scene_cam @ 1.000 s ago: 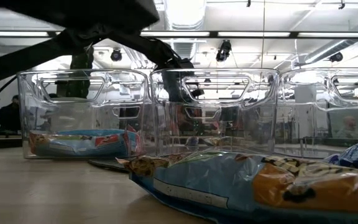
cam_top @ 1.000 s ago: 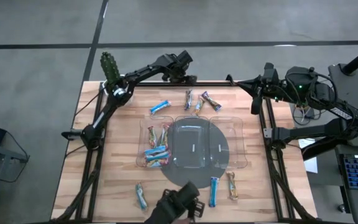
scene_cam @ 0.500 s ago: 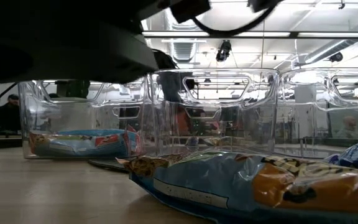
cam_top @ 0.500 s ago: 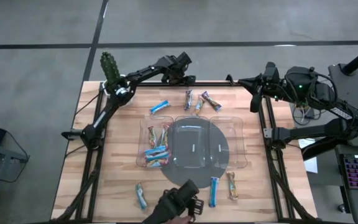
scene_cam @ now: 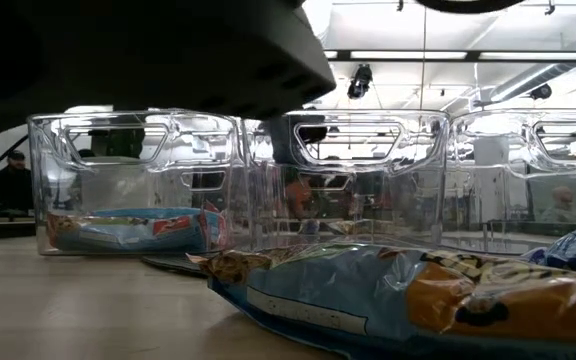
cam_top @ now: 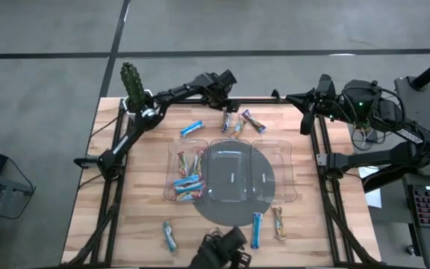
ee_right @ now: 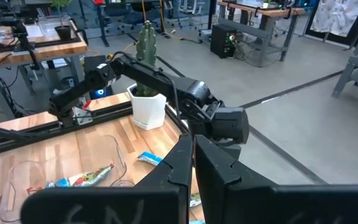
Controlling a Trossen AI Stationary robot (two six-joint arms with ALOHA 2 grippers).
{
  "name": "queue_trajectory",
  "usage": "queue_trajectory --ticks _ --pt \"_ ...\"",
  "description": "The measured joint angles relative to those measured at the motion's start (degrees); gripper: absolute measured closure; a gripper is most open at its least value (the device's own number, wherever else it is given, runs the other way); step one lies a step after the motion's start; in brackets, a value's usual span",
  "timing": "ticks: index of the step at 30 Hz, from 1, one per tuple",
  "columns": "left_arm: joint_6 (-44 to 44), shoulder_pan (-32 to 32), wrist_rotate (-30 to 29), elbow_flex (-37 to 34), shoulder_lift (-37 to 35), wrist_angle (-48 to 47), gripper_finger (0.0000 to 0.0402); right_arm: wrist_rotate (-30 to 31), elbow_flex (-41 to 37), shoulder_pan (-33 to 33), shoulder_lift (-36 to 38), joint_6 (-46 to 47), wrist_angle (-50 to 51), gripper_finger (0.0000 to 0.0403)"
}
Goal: Pick and place Granola Bars by type
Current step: Put the blue granola bar into the middle transparent bin
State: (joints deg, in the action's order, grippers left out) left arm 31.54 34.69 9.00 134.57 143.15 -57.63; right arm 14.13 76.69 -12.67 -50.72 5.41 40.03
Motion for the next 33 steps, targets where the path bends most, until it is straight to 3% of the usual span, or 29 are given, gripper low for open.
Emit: queue_trajectory --ticks 10,33 --pt "-3.99 -0.17 -2.83 0.02 0.23 -1.76 0.0200 1.07 0.00 0.00 0.00 0.00 0.00 0.0394" --pt "-3.12 -1.30 -2.30 -0.01 2.44 -0.27 0.0207 1.07 0.00 0.00 0.00 0.35 -0.04 0.0394"
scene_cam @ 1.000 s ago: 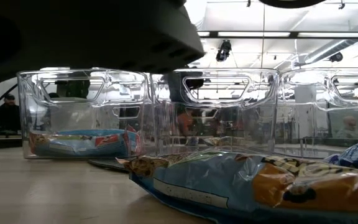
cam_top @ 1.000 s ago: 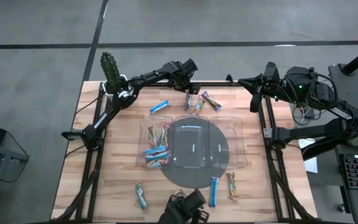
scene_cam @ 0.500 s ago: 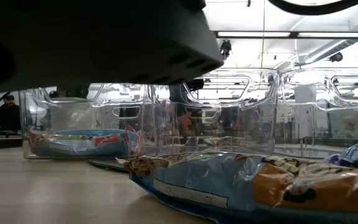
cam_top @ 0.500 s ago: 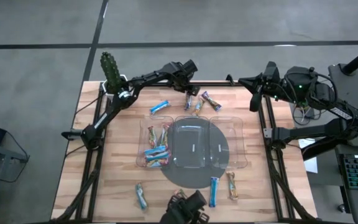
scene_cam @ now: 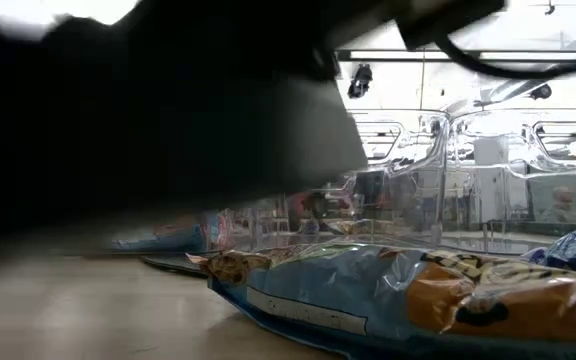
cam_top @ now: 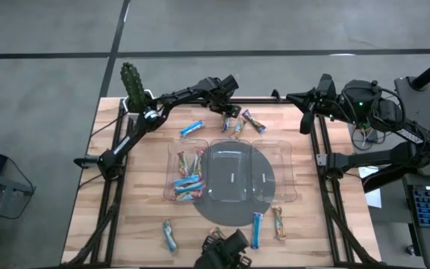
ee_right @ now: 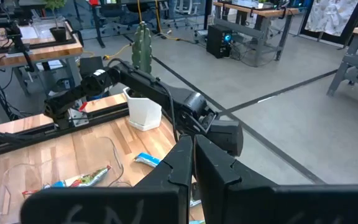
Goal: Pick and place Granola Bars by type
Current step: Put the blue granola bar into the middle transparent bin
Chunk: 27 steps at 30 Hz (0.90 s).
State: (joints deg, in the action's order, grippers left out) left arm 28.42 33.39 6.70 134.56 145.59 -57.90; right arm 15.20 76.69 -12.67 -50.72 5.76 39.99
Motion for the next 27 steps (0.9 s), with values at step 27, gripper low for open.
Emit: queue_trajectory --ticks 27 --pt "0.87 0.30 4.60 0.42 0.95 3.43 0.0314 1.46 0.00 -0.02 0.02 -0.39 0.02 0.0394"
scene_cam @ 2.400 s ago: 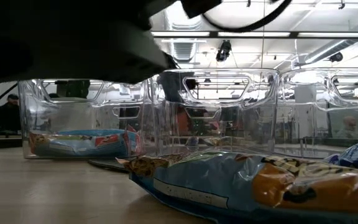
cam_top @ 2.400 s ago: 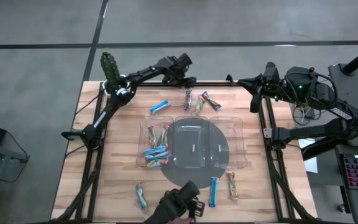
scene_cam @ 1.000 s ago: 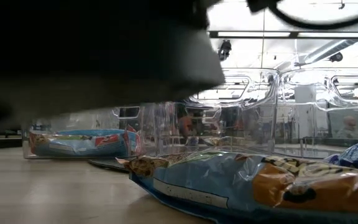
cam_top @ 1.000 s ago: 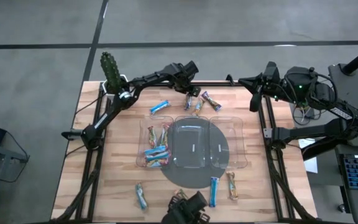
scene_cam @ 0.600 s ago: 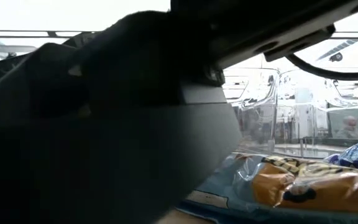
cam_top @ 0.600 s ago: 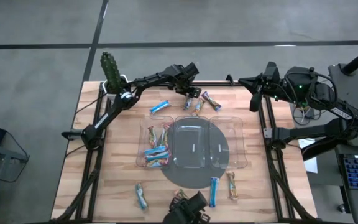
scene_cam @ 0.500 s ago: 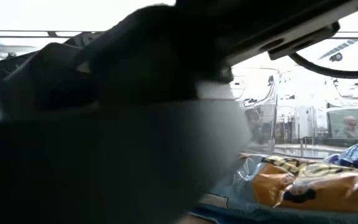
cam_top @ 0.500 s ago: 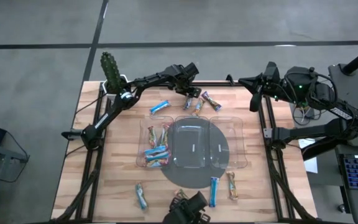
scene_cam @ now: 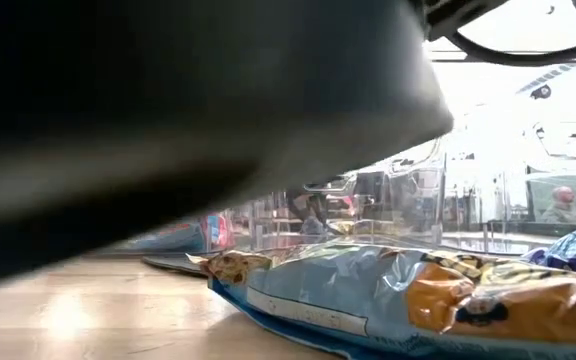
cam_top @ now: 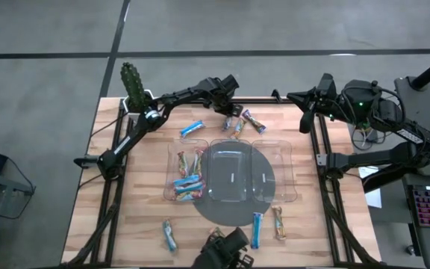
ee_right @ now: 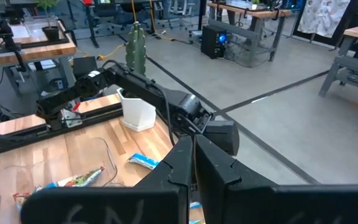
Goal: Pick and place Granola Bars by type
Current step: Put the blue granola bar into the middle transparent bin
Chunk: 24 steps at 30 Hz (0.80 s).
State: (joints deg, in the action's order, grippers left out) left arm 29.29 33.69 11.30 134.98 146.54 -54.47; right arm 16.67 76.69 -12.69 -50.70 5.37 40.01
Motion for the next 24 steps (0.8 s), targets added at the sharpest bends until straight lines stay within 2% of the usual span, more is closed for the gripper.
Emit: queue_trajectory --ticks 6,14,21,24 --pt "-0.10 0.17 1.69 -0.04 -1.35 1.00 0.0344 -0.01 0.00 0.00 0.00 -0.09 0.00 0.0394" --pt "-0.04 0.55 5.00 -0.13 -5.27 0.87 0.0346 -0.04 0.00 0.02 -0.02 -1.05 -0.02 0.0394" --pt "-6.12 0.63 9.91 -0.12 -12.49 -3.38 0.0346 -0.09 0.06 0.02 0.07 -1.04 -0.14 0.0394" --pt "-10.32 0.15 12.78 -0.15 -16.83 -8.19 0.0346 -0.16 0.28 0.02 0.04 -1.05 -0.28 0.0394"
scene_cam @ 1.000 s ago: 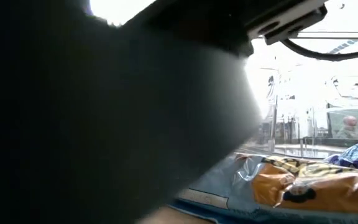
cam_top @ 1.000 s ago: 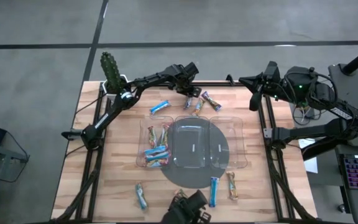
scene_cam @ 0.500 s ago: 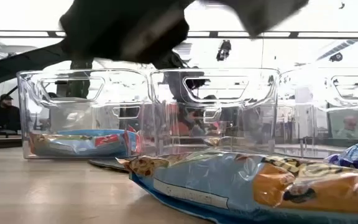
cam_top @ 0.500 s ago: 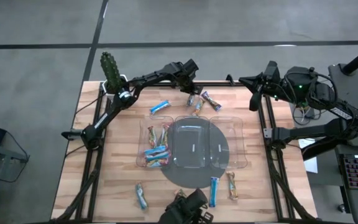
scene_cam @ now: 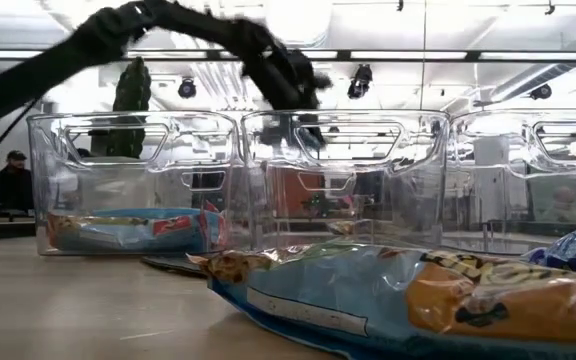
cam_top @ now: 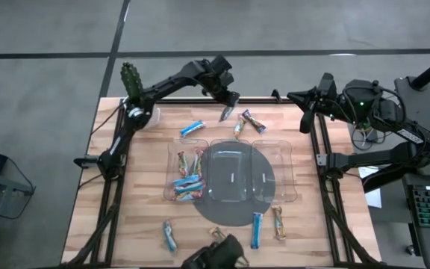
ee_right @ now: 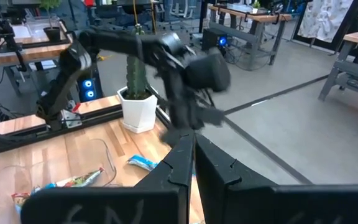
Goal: Pick and place Granola Bars by type
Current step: Put the blue granola bar into the middle transparent bin
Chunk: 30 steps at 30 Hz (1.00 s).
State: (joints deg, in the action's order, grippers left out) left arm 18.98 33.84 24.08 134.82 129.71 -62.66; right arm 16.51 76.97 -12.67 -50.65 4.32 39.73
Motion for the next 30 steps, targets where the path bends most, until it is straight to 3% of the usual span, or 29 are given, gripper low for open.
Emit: queue_trajectory --ticks 7,15,19,30 --pt "-6.95 -4.57 -0.93 -0.07 -10.79 -11.18 0.0346 -0.06 0.40 0.00 0.02 0.04 -0.30 0.0394" --pt "-1.36 -12.53 -6.09 -0.15 -17.36 -10.18 0.0346 -0.08 0.40 0.00 -0.07 -0.17 -1.67 0.0394" --pt "-2.54 -17.01 -8.18 -0.15 -17.44 -8.67 0.0346 -0.13 0.40 0.00 -0.07 -0.10 -1.70 0.0394" --pt "-21.50 -23.31 -12.43 -0.28 -9.38 -7.90 0.0346 -0.21 0.40 0.00 -0.07 -0.02 -1.67 0.0394"
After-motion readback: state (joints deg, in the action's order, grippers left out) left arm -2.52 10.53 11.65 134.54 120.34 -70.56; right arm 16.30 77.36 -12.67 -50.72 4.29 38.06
